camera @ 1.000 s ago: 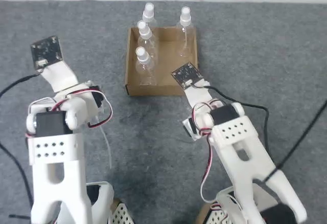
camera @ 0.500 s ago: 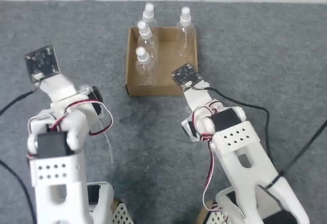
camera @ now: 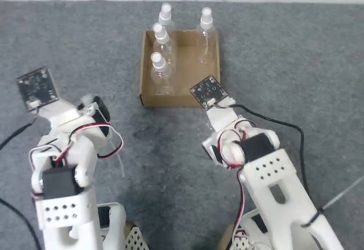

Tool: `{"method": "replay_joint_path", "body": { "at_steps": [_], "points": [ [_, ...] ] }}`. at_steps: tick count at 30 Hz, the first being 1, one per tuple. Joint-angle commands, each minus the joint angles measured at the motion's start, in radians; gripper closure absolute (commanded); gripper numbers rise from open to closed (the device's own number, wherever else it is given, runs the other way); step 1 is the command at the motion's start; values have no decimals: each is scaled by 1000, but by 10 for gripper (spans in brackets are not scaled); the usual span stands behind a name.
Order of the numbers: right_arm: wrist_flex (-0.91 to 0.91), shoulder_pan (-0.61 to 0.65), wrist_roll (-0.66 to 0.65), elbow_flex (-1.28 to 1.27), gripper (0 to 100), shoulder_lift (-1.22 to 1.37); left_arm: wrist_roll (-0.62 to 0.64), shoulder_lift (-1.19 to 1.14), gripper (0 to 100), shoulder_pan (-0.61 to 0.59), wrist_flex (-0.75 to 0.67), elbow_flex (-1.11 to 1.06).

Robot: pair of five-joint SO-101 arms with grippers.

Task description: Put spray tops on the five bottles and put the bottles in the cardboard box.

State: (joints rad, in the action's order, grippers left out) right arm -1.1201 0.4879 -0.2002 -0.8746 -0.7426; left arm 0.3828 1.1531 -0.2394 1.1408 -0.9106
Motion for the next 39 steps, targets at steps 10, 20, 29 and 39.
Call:
{"method": "replay_joint_path", "body": {
  "at_steps": [10, 20, 29, 39],
  "points": [
    [5, 65, 11, -18, 958, -139, 110, 238, 991, -14, -66, -76],
    [15, 65, 11, -91, 958, -303, 132, 474, 991, -8, -190, -237],
    [213, 156, 11, -245, 957, -403, 321, 672, 991, -6, -190, -326],
    [240, 156, 11, -270, 957, -409, 400, 671, 990, -6, -190, -334]
  ]
}}
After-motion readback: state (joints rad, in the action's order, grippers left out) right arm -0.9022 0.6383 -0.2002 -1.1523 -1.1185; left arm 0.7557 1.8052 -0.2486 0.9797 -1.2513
